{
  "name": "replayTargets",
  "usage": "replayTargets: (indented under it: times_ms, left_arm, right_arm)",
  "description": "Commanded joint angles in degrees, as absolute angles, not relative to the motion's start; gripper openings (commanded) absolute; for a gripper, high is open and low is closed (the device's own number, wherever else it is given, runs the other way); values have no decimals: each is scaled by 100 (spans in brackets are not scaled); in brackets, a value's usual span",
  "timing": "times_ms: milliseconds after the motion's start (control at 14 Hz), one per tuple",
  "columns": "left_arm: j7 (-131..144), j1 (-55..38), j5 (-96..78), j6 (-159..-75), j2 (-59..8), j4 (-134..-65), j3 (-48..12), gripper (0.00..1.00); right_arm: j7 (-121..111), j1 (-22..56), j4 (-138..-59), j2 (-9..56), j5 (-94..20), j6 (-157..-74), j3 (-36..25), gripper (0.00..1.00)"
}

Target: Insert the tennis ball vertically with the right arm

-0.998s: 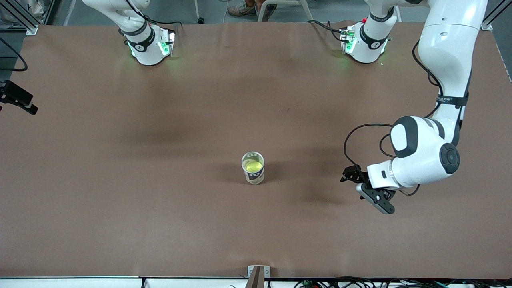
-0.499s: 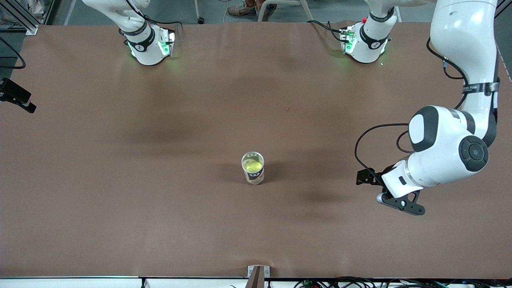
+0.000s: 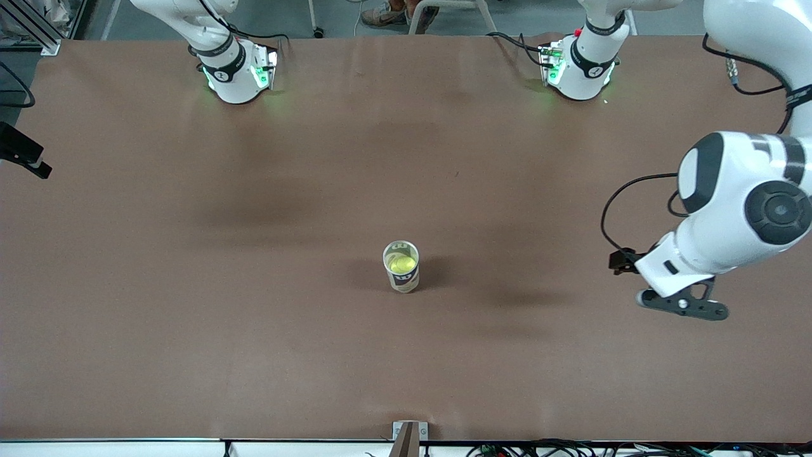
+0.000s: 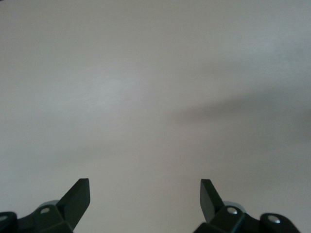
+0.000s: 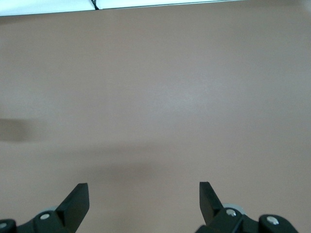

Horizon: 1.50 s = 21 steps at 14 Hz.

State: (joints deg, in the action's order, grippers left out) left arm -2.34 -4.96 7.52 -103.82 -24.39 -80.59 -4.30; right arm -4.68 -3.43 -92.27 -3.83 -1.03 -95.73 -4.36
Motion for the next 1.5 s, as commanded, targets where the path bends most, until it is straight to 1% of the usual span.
replayTargets:
  times_ms: [0,143,285,499,570,784,927,1069,1140,1354,1425]
  left_arm:
    - [-202,-230,861,-10117,-1751,-8165,-396,100]
    - [-237,-36,861,-9977,-1172,-8348,-404,100]
    - [-220,79,774,-9416,-644,-8455,-448,100]
    - [446,79,363,-8625,-256,-8464,-448,100]
    - [509,79,178,-8518,-150,-8551,-448,100]
    - [562,26,-44,-8587,245,-9033,-483,100]
    - [798,-8,-70,-8753,552,-9420,-597,100]
    - [1081,-35,-35,-8902,746,-9658,-746,100]
    - [1116,-35,-44,-8938,756,-9694,-764,100]
    - [986,-35,-53,-8904,765,-9694,-765,100]
    - [984,-44,-44,-8877,773,-9686,-765,100]
  right_arm:
    - [-439,-431,-9229,-448,9,-9519,-316,100]
    - [-431,-369,-9229,-448,17,-9519,-316,100]
    - [-448,-352,-9237,-448,9,-9510,-308,100]
    - [-361,-334,-9237,-466,17,-9536,-316,100]
    - [-352,-325,-9272,-466,18,-9554,-316,100]
    - [-343,-255,-9325,-475,18,-9528,-308,100]
    - [-334,-264,-9535,-580,18,-9571,-316,100]
    - [-317,-281,-9536,-589,18,-9545,-325,100]
    - [-273,-290,-9571,-615,18,-9519,-325,100]
    - [-246,-316,-10045,-931,18,-9694,-343,100]
    - [-237,-316,-10055,-940,18,-9694,-351,100]
